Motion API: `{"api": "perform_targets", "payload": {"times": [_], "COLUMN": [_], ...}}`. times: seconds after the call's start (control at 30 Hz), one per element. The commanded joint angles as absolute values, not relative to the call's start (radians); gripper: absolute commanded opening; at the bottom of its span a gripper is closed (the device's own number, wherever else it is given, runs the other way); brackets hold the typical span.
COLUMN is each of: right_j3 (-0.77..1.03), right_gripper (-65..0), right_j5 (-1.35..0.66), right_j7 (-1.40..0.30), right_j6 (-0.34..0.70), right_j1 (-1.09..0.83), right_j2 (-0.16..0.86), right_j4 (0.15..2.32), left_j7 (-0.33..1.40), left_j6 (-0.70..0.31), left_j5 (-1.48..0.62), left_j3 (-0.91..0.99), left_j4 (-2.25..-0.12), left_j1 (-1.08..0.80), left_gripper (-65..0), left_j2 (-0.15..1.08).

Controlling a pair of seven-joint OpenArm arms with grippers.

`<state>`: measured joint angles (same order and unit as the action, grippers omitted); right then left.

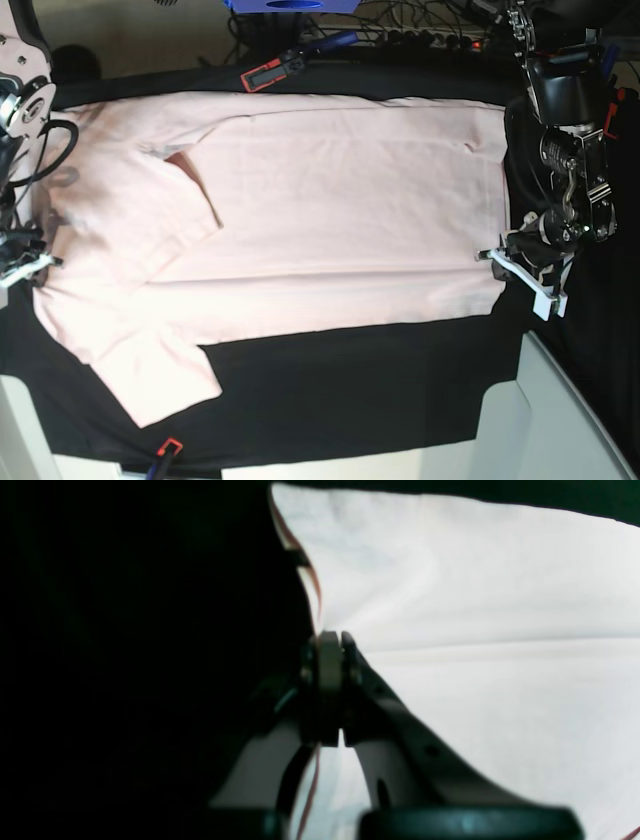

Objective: Fold the T-shirt properly
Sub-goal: 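Fold the side edge over the body with both grippers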

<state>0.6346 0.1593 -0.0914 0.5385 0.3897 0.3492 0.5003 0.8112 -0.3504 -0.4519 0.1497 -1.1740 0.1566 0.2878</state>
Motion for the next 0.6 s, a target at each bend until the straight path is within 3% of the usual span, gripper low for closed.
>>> {"api": "perform_targets", "payload": {"times": [0.0,0.2,0.57], "right_j3": [0.639,0.631,0.639], "right_gripper": [-65.0,-65.0,-65.0], "right_j5": [0.143,0.002,0.002], "right_j7": [-0.056,-0.056,-0.056], "right_j6": [0.536,0.570,0.575], "right_j1": [0.412,0.381,0.340], "right_j2": [0.377,0.404,0.407], "right_j4": [0.519,0.519,0.519], "left_j7": [0.789,0.789,0.789], "left_j6": [-0.352,-0.352,-0.351], "left_j5": [-0.453,-0.453,-0.452], "left_j3": [0.159,0.162,0.153], "left_j4": [-1.196,-1.198,-1.317], "left_j1": [0.168,0.145,0.070], "left_gripper": [-65.0,-65.0,-65.0], "left_j2": [0.305,0.305,0.305]}}
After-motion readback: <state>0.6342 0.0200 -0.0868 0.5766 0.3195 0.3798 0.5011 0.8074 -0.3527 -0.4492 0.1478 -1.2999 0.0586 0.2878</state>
